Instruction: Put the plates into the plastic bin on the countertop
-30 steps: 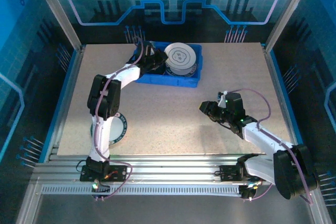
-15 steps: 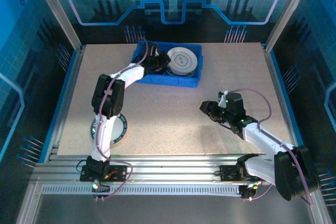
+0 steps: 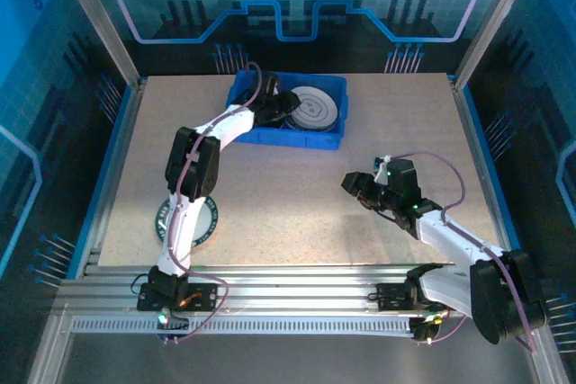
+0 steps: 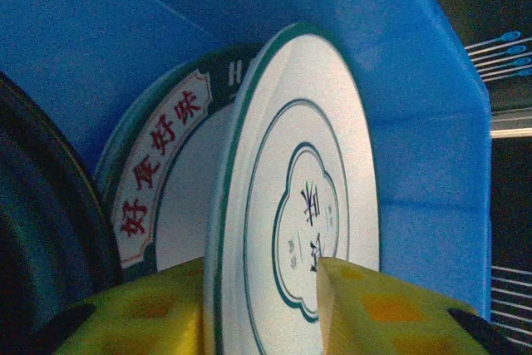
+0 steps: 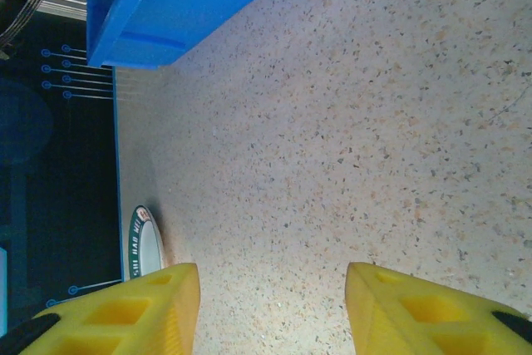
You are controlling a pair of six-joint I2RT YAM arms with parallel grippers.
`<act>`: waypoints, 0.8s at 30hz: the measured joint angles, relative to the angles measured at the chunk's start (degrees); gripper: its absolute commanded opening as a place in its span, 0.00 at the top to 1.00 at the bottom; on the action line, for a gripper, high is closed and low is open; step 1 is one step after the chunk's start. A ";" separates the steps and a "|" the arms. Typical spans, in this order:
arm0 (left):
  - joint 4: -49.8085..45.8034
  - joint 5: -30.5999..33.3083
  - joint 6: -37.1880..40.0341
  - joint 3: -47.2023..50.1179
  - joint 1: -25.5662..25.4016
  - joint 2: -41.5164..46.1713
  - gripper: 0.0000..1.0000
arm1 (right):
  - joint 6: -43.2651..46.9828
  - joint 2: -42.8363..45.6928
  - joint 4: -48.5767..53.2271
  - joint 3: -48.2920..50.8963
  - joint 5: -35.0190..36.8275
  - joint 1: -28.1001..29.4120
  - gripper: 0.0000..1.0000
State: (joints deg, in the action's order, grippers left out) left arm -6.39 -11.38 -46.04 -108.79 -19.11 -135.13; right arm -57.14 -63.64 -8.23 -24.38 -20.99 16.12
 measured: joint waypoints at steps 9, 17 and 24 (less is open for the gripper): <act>-7.19 0.24 4.09 -7.45 -0.63 -0.66 0.32 | 0.63 0.55 1.84 -1.40 1.14 0.85 0.48; -15.96 4.76 9.99 -12.02 -0.68 -0.92 0.24 | 1.29 0.46 2.27 -2.25 1.29 1.25 0.48; -19.17 7.54 13.03 -12.98 -0.68 -0.90 0.24 | 1.73 0.15 2.67 -2.36 1.51 1.86 0.48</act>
State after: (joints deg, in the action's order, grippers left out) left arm -25.56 -3.84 -33.01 -121.78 -19.79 -136.03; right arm -55.42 -63.48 -5.56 -26.74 -19.49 17.98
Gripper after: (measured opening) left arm 0.760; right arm 0.523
